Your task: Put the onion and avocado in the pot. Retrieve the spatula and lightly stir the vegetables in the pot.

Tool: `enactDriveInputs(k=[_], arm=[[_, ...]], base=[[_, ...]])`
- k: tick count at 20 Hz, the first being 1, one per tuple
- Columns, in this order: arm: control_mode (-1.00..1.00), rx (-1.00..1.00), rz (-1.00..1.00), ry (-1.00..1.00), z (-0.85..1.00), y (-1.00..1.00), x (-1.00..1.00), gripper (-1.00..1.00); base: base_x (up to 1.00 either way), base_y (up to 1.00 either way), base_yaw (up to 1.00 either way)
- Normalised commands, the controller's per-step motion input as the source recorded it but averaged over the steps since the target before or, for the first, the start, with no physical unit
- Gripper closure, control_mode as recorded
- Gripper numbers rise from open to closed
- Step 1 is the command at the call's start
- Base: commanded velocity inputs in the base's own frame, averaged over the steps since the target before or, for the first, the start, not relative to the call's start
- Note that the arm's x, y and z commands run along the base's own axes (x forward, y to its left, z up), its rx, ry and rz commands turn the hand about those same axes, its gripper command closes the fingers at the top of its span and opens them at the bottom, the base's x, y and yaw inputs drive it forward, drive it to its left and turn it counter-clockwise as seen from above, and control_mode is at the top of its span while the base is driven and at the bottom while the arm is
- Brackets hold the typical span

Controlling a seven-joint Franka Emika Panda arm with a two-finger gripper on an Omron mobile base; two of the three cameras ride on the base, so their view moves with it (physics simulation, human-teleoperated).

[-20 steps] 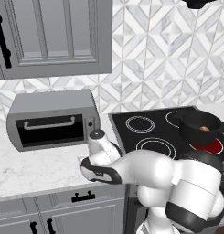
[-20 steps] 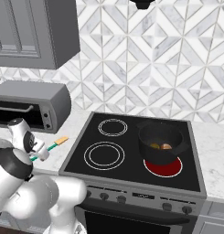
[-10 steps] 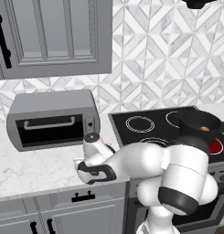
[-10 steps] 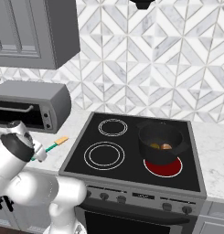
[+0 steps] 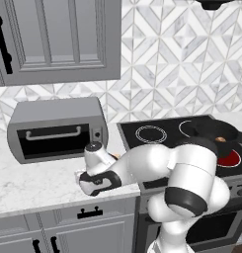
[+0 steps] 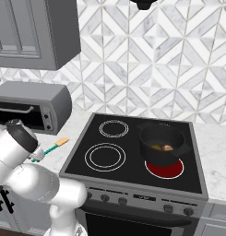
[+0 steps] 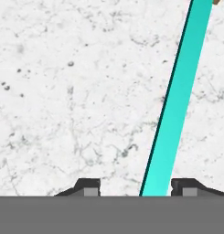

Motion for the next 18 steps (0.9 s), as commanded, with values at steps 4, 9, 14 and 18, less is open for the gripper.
enactDriveInputs(k=[4,9,14,18], arm=[[-1.0,0.11,-0.02,0.09,-0.63,-0.21,0.0,1.0],[-1.0,0.17,-0.05,-0.08,-0.64,-0.32,-0.06,1.0],[-1.0,0.09,-0.11,-0.21,-0.23,-0.19,-0.28,1.0],[-1.0,0.0,-0.02,0.0,-0.09,-0.04,0.0,1.0]], base=[[0.0,0.0,0.0],[0.0,0.0,0.0],[0.0,0.0,0.0],[0.0,0.0,0.0]])
